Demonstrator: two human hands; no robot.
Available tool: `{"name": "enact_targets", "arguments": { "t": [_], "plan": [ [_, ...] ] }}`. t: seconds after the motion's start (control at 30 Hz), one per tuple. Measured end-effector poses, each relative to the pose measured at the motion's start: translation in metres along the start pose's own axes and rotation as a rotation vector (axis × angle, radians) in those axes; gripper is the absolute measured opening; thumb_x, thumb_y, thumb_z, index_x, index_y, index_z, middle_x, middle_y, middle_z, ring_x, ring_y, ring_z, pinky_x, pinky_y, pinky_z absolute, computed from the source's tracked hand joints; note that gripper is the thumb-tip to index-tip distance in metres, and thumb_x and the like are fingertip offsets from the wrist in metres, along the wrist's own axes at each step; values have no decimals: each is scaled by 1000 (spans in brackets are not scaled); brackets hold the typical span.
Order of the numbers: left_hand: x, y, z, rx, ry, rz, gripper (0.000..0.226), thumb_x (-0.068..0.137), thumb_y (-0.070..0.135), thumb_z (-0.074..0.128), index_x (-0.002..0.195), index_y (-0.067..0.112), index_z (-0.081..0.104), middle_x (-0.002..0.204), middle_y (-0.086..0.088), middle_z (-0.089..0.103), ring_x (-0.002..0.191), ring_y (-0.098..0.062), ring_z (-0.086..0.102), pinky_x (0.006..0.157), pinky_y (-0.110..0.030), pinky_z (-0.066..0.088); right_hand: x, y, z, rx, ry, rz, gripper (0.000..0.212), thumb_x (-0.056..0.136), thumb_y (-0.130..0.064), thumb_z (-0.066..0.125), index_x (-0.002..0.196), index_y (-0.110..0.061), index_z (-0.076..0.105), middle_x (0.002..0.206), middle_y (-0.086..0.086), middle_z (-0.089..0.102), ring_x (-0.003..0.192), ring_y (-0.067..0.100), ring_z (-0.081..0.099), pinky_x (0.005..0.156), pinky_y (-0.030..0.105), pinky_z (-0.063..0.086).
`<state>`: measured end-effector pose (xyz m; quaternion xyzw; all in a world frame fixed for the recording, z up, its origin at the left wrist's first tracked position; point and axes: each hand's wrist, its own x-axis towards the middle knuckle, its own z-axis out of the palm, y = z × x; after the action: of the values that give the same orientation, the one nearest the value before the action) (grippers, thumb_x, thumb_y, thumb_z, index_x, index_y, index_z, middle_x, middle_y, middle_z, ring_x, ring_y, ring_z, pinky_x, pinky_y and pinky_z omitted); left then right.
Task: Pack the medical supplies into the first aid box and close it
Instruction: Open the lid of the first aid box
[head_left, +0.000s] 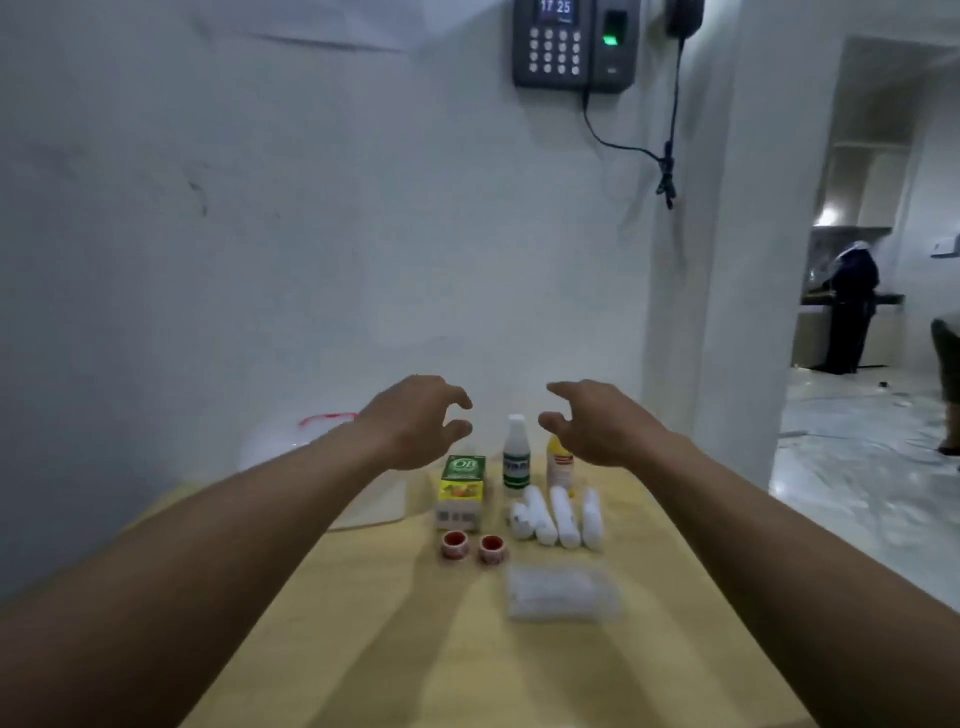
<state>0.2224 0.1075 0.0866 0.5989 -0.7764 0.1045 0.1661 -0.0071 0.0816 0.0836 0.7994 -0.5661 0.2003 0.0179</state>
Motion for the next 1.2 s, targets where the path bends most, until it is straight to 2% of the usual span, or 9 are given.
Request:
{"name": "enact_targets", "arguments": {
  "t": [0.3, 0.43, 0.53, 0.73, 0.87, 0.97, 1.03, 1.13, 1.2],
  "plan": [
    [-64, -101, 18, 11, 145, -231, 45, 95, 49, 47, 137, 35, 50, 145, 3, 49, 132, -21, 43, 104, -41, 41, 33, -100, 62, 62, -99, -184, 59, 100, -42, 44, 152, -19, 32, 153, 9, 40, 140, 26, 37, 109, 39, 34],
    [-78, -125, 32, 52, 113, -300, 54, 97, 53, 39, 147, 32, 38, 155, -2, 37, 142, -24, 34, 113, -42, 31, 37, -129, 88, 121, -101, -247, 60, 103, -43, 38, 155, -19, 22, 161, 4, 25, 147, 22, 25, 115, 40, 27],
    [-86, -133, 41, 54, 103, -303, 50, 102, 44, 35, 151, 32, 33, 158, -2, 32, 145, -25, 28, 118, -45, 24, 39, -145, 101, 138, -99, -302, 58, 105, -36, 36, 157, -16, 17, 164, 5, 15, 150, 21, 16, 116, 36, 22],
    [-84, -141, 48, 59, 174, -278, 50, 100, 21, 49, 148, 31, 39, 155, -2, 38, 142, -26, 34, 115, -45, 28, 47, -155, 116, 59, -67, -349, 51, 105, -28, 39, 154, -22, 26, 154, 14, 32, 140, 32, 30, 106, 45, 39],
    [-87, -142, 49, 48, 188, -280, 46, 100, 32, 47, 146, 32, 41, 153, -2, 40, 142, -26, 34, 115, -46, 27, 49, -156, 116, 44, -33, -346, 48, 104, -26, 43, 151, -26, 34, 146, 13, 37, 131, 33, 38, 99, 44, 45],
    [-92, -137, 50, 67, 271, -335, 46, 96, 42, 53, 140, 30, 51, 146, -4, 51, 135, -27, 44, 109, -46, 35, 50, -157, 116, 90, -31, -336, 47, 103, -26, 45, 150, -27, 37, 147, 13, 36, 130, 33, 44, 98, 40, 43],
    [-95, -132, 53, 99, 340, -345, 42, 93, 40, 59, 133, 26, 60, 137, -5, 59, 126, -27, 52, 101, -45, 42, 48, -156, 117, 86, -38, -334, 47, 104, -23, 44, 150, -28, 36, 150, 15, 34, 134, 33, 40, 100, 40, 41],
    [-102, -124, 58, 143, 437, -317, 32, 89, 41, 64, 111, 19, 71, 114, -5, 69, 100, -25, 62, 81, -39, 53, 45, -156, 116, 60, -47, -340, 47, 105, -19, 41, 151, -27, 35, 155, 14, 32, 143, 30, 28, 105, 40, 37],
    [-107, -121, 61, 106, 448, -344, 33, 89, 47, 63, 102, 18, 71, 101, -1, 70, 86, -20, 63, 68, -31, 51, 43, -156, 112, 67, -43, -340, 48, 105, -19, 41, 152, -26, 34, 156, 12, 33, 144, 27, 27, 105, 39, 37]
  ]
}}
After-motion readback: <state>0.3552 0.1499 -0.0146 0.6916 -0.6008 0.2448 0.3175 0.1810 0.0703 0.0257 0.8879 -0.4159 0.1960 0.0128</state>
